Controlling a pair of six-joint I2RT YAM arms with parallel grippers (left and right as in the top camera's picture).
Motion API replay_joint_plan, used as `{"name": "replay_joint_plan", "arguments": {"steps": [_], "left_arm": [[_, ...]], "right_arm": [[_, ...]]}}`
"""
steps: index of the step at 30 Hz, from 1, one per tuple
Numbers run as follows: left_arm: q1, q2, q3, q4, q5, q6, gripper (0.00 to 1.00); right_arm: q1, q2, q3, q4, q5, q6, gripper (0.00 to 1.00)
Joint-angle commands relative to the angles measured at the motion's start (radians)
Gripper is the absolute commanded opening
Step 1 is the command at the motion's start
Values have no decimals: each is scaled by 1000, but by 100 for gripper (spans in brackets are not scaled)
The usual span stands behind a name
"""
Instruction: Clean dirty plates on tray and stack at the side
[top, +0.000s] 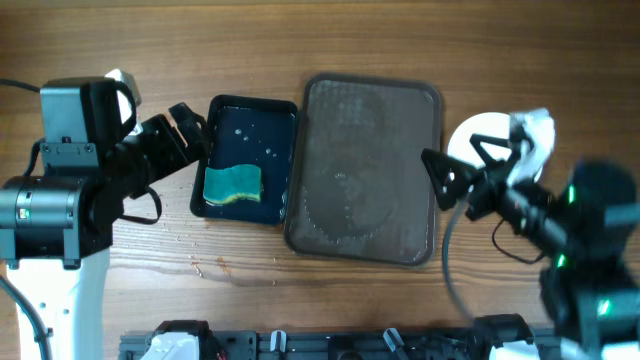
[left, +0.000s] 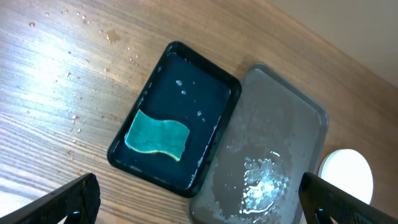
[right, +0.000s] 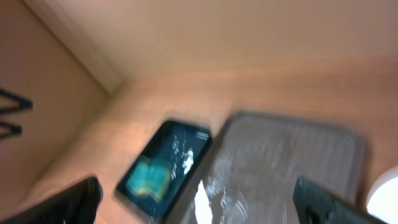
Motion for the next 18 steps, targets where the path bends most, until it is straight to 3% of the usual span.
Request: {"name": "replay_joint_plan", "arguments": {"steps": [1, 7, 10, 15, 18], "left_arm": [[-5, -3, -2, 1, 12, 15, 100], [-5, -3, -2, 1, 12, 15, 100], [-5, -3, -2, 1, 12, 15, 100], [-5, -3, -2, 1, 12, 15, 100], [-5, -3, -2, 1, 12, 15, 100]], "right_arm": [[3, -229, -233, 61, 79, -27, 100], [3, -599, -565, 182, 267, -29, 100], [3, -694, -682, 244, 317, -27, 100], [3, -692, -880, 534, 324, -26, 100], [4, -692, -888, 548, 320, -22, 100]]}}
